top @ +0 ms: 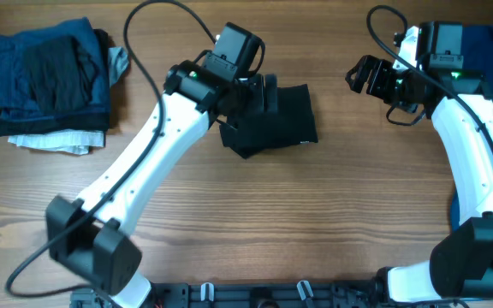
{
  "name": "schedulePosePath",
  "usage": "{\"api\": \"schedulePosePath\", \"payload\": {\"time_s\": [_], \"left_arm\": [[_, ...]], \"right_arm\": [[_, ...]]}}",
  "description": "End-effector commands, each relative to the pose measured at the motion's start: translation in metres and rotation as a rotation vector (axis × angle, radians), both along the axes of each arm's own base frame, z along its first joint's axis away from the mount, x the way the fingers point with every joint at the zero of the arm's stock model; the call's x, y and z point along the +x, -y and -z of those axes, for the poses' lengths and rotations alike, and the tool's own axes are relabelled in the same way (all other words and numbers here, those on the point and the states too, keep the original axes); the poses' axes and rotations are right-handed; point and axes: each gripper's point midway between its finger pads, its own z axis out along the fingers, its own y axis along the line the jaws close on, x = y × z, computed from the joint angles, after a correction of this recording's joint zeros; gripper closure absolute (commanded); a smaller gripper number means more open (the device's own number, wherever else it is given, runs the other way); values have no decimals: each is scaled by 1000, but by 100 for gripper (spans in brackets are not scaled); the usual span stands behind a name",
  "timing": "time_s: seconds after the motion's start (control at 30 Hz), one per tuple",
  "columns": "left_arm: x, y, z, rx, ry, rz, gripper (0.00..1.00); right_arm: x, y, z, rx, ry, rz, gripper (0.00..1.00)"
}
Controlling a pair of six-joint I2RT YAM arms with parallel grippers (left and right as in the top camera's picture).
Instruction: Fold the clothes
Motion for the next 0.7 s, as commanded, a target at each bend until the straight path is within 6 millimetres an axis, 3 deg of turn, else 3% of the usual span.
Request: {"api": "schedulePosePath", "payload": {"time_s": [0.0,0.3,0.5,0.67], "left_arm": [[4,-13,55,110,-104,-29,0],[11,-31,114,180,-230,-71,0],[19,-39,137,191,-258,-94,0],[12,-34,157,208,-301,31,0]], "right_arm": [[2,3,3,-27,0,-7,0],[3,3,3,-27,0,-7,0],[3,3,3,-27,0,-6,0],[3,3,3,-27,0,-6,0]]}}
